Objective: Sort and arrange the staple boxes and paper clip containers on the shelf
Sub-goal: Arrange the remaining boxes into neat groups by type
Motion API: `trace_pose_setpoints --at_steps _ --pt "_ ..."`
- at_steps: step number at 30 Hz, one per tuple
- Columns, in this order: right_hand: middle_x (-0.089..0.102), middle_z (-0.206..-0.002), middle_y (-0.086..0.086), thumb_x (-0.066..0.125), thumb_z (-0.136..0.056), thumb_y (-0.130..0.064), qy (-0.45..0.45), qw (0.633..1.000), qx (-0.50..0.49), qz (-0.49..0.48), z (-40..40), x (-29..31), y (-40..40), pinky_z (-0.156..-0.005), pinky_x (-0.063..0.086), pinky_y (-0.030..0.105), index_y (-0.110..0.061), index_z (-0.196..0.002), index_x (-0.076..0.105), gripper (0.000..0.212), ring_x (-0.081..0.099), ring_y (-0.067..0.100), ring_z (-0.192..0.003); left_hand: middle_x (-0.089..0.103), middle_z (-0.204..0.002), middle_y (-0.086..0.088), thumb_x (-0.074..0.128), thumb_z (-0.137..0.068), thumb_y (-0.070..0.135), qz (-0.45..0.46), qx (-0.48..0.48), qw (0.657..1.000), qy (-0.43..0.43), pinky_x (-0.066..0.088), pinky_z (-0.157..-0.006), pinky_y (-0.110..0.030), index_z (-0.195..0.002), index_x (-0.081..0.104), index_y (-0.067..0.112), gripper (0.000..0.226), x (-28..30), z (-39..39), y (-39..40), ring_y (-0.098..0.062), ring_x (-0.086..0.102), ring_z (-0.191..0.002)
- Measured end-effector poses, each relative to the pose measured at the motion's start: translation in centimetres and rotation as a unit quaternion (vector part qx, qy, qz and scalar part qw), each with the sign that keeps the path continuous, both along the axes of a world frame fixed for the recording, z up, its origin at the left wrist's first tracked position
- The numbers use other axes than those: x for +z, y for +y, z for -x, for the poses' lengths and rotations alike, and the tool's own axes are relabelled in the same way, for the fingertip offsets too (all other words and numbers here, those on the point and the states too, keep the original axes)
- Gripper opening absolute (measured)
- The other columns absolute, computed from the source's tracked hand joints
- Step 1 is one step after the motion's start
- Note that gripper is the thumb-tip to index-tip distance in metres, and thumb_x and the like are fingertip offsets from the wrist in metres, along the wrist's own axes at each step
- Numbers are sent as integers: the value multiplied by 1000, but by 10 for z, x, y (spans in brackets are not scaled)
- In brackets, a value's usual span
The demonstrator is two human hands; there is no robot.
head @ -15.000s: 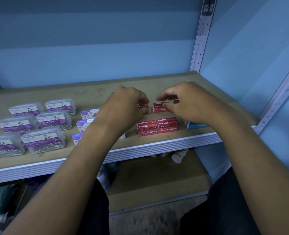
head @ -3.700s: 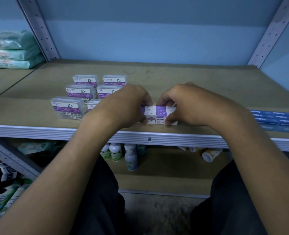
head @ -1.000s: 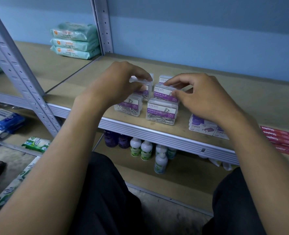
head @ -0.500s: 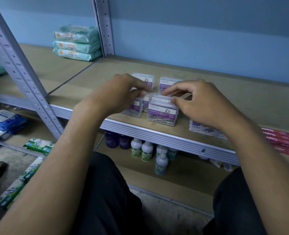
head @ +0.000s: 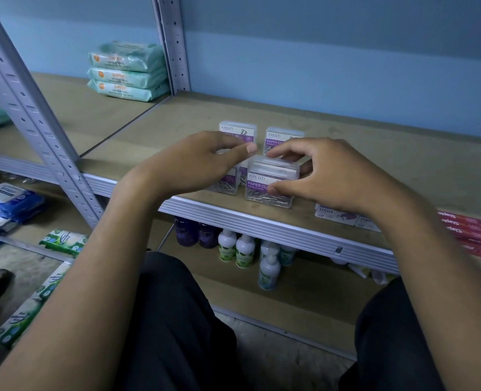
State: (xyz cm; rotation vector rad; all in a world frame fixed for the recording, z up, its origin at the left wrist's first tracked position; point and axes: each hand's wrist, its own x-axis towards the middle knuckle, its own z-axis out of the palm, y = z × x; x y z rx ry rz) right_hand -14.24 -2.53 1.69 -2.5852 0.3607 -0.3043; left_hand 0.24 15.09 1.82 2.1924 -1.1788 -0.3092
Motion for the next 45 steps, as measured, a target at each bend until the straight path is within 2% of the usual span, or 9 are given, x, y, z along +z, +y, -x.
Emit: trace_pose_setpoints --at_steps 3,8,19,22,25,29,32,37,45 --pt "67 -109 -17 85 -71 -50 -5 1000 -2 8 -1 -1 1 -75 41 8 -40 -125 67 57 58 -10 -83 61 -128 19 33 -90 74 16 14 999 35 37 -87 -19 -127 64 36 61 1 3 -2 1 53 -112" --pt "66 -111 -15 84 -72 -50 -2 1000 -8 28 -4 -3 2 -75 40 10 -37 -128 66 61 56 -11 -88 56 -138 11 25 -91 74 22 43 998 44 36 -96 -30 -129 63 28 71 0 8 -8 -5 50 -115" --pt "66 -109 -18 83 -70 -58 -4 999 -4 33 -5 -1 2 -72 39 8 -39 -127 67 62 55 -12 -85 59 -137 10 26 -92 73 28 50 998 17 35 -93 -28 -125 66 31 67 -4 4 -9 -4 50 -113" --pt "66 -110 -23 78 -69 -68 -38 999 -17 14 -5 2 -1 -77 43 12 -39 -120 71 59 61 -9 -93 63 -131 11 26 -92 74 43 67 997 -15 36 -87 -25 -119 69 32 66 -3 0 -10 -5 52 -111" --pt "68 -115 -22 74 -77 -65 -72 997 -36 1 -8 3 -6 -83 47 19 -39 -118 71 50 62 -7 -98 68 -118 16 30 -92 73 80 93 992 -22 36 -78 -17 -111 73 32 62 -1 -6 -11 -3 56 -104" --pt "69 -111 -17 72 -87 -48 -112 991 -74 -11 -15 -1 -16 -84 49 21 -36 -116 72 31 64 0 -97 71 -106 17 40 -94 64 134 98 986 -5 49 -93 -33 -108 72 30 49 1 -19 -13 -4 63 -103" --pt "66 -114 -13 68 -90 -41 -133 984 -115 -20 -22 -4 -27 -79 43 16 -36 -116 71 26 63 5 -98 71 -108 17 52 -93 57 188 114 972 85 52 -97 -40 -112 71 28 39 0 -30 -19 -5 64 -105" --pt "61 -121 -8 63 -93 -39 -127 981 -145 -30 -33 -11 -41 -88 38 22 -37 -123 65 30 56 11 -115 68 -115 15 69 -87 42 217 132 960 114 51 -101 -39 -118 69 29 34 -7 -50 -31 -5 63 -108" --pt "61 -118 -9 65 -93 -35 -109 984 -135 -41 -46 -20 -43 -84 38 21 -39 -123 66 30 59 11 -103 69 -120 12 68 -90 23 207 85 959 176 49 -104 -42 -121 69 26 31 -24 -73 -39 -11 64 -113"
